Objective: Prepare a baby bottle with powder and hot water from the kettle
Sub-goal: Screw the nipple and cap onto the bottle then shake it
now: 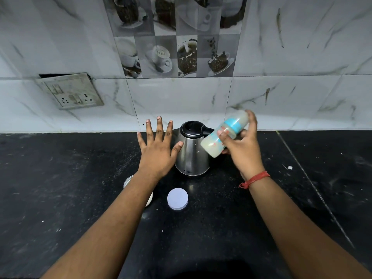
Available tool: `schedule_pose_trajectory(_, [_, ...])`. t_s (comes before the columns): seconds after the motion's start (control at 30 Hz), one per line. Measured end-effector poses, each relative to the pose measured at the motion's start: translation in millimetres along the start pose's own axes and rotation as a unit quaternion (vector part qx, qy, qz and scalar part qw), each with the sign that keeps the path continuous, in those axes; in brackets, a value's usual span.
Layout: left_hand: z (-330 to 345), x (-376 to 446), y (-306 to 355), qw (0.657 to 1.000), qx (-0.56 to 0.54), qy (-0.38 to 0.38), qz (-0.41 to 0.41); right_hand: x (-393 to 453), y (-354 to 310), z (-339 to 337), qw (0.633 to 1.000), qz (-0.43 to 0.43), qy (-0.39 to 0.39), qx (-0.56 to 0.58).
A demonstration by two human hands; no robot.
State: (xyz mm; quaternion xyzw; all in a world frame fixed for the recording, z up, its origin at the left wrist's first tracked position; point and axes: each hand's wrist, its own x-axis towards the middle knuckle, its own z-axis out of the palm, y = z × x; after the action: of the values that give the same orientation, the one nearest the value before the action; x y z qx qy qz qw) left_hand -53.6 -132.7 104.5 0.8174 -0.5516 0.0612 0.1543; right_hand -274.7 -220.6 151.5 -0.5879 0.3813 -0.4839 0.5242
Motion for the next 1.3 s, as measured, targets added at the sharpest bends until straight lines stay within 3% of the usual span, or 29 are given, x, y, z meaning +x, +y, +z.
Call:
schedule_pose_trajectory(0.07, [0, 0, -1, 1.000, -0.003, 0.000, -0.001, 0, 4, 5, 0.999, -0.028, -0.012, -0.035])
schedule_pose_trajectory(0.17, [1, 1, 0, 1.000, -0.009, -0.002, -0.001, -4, 8, 6, 0.986, -0.027, -0.116, -0.114])
schedule_pose_trajectory(0.27, [1, 1, -1, 1.000, -0.007, -0.003, -0.003, 6, -2, -2, 0.999, -0.021, 0.022, 0.009])
schedule_pose_trajectory(0.33, [2, 1, -1, 1.000, -0.006, -0.003, -0.004, 7, -2, -5, 0.996, -0.046, 0.075, 0.019])
schedule_pose_trajectory(0.47, [2, 2, -2, 1.000, -0.007, -0.003, -0.003, 0, 8, -3, 0.993, -0.032, -0.065, -0.090])
schedule_pose_trajectory(0.57, [3, 2, -1, 1.000, -0.008, -0.006, -0.003, 7, -1, -7, 0.998, -0.043, 0.049, 0.000])
schedule_pose_trajectory(0.63, [4, 2, -2, 1.000, -0.004, -0.006, -0.004, 7, -1, -5, 0.996, -0.059, 0.071, 0.001])
schedule_pose_trajectory(0.73, [3, 3, -1, 1.000, -0.007, -0.010, -0.004, 2, 7, -1, 0.993, -0.039, -0.075, -0.082])
schedule_pose_trajectory(0.77, [3, 3, 0, 1.000, -0.009, -0.010, -0.004, 2, 5, -2, 0.992, -0.034, -0.091, -0.083])
schedule_pose_trajectory(0.9, [4, 3, -1, 1.000, -0.012, -0.004, -0.003, 13, -5, -6, 0.995, -0.054, 0.083, 0.023])
schedule_pose_trajectory(0.93, [4, 3, -1, 1.000, -0.009, -0.004, -0.004, 12, -4, -4, 0.994, -0.065, 0.086, 0.017])
schedule_pose_trajectory(1.07, [5, 4, -3, 1.000, -0.012, -0.004, -0.005, 9, 9, -4, 0.993, -0.061, -0.055, -0.086])
schedule_pose_trajectory(1.2, [6, 5, -3, 1.000, -0.013, -0.007, -0.005, 17, 3, -11, 0.992, -0.081, 0.098, -0.023])
schedule_pose_trajectory(1.23, [6, 5, -3, 1.000, -0.012, -0.007, -0.005, 16, 4, -9, 0.992, -0.085, 0.096, -0.020])
schedule_pose_trajectory(1.3, [6, 6, -3, 1.000, -0.014, -0.008, -0.006, 12, 11, -4, 0.997, -0.063, 0.001, -0.032])
